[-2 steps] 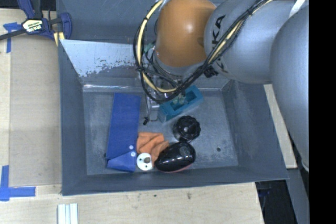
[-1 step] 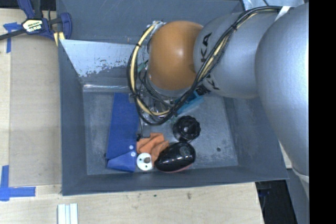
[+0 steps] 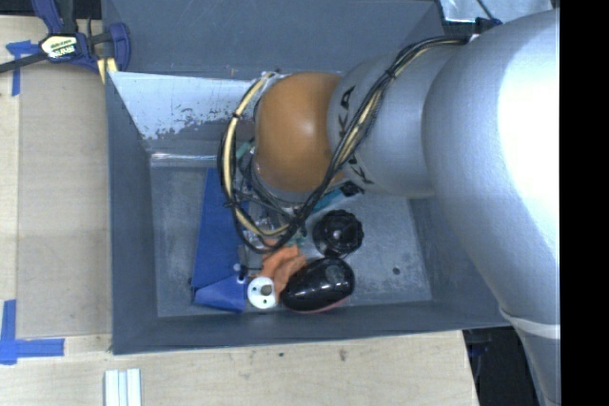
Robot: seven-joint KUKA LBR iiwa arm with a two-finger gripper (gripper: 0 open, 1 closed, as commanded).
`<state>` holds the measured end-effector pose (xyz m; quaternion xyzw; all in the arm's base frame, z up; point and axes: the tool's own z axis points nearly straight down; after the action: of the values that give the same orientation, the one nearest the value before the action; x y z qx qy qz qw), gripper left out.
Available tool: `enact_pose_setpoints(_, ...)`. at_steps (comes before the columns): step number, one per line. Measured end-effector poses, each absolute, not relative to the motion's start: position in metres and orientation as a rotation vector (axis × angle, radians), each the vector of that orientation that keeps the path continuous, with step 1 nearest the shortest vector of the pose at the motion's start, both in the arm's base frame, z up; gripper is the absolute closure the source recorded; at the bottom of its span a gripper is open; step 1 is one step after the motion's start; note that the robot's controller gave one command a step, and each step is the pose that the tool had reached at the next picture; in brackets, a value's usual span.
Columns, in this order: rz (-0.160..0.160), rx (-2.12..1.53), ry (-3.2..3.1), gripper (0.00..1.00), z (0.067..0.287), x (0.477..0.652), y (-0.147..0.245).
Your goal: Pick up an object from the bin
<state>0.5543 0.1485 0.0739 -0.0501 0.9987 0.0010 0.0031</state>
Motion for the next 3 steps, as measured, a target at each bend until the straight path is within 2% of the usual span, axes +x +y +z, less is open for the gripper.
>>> enact_pose_setpoints(1, 0.010, -0.184, 3.122, 0.00, 0.070, 0.553, 0.146)
enact_pose_setpoints(2, 0.004, -0.569, 3.068, 0.00, 0.073, 0.527, 0.133)
enact_pose_setpoints(3, 0.005, -0.485, 3.083, 1.00, 0.075, 0.508, 0.118)
